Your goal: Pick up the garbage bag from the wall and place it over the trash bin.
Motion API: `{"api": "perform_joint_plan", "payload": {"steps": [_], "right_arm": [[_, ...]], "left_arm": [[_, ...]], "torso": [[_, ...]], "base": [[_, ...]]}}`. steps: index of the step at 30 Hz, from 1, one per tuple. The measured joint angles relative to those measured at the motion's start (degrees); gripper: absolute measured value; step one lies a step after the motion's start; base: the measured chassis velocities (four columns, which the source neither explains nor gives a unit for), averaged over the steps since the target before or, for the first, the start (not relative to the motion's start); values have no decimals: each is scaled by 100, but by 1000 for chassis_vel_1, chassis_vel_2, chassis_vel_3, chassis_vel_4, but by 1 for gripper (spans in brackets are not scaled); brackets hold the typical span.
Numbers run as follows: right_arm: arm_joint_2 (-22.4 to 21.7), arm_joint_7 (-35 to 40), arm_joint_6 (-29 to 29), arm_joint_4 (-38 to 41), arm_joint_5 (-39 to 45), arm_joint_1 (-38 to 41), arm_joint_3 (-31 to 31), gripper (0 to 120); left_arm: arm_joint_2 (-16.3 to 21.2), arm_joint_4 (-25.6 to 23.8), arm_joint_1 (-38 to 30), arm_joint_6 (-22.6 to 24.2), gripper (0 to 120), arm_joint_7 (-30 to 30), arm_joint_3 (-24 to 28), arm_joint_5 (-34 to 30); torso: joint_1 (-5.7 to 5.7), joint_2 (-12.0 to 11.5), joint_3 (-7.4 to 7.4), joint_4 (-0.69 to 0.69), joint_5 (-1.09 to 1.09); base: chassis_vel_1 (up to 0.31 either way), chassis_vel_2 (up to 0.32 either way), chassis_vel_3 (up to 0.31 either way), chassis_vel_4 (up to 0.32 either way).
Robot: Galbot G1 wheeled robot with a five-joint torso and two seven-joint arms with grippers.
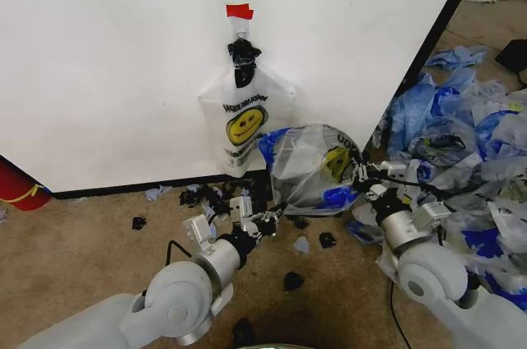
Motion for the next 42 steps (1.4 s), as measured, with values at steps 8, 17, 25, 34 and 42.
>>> {"api": "perform_joint_plan", "payload": {"steps": [8,17,25,34,42], "right_arm": [[-66,192,-98,166,476,0,253,0],[-75,323,-162,222,762,34,399,0],[1,634,-361,424,1308,86,396,0],[30,846,-470,514,1572,107,445,0],[78,874,-476,469,1570,101,502,0]], "left_arm": [[-33,37,-26,-9,0,35,43,23],[-101,91,-53,-21,0,66,97,41],[-223,241,-52,-98,0,149,140,88],[-313,363,11,-134,4,236,221,270],[-310,358,108,-111,31,288,218,304]], "torso": [[0,0,0,0,0],[0,0,0,0,0],[0,0,0,0,0],[0,0,0,0,0],[0,0,0,0,0]], "base": [[0,0,0,0],[0,0,0,0],[0,0,0,0],[0,0,0,0],[0,0,0,0]]}}
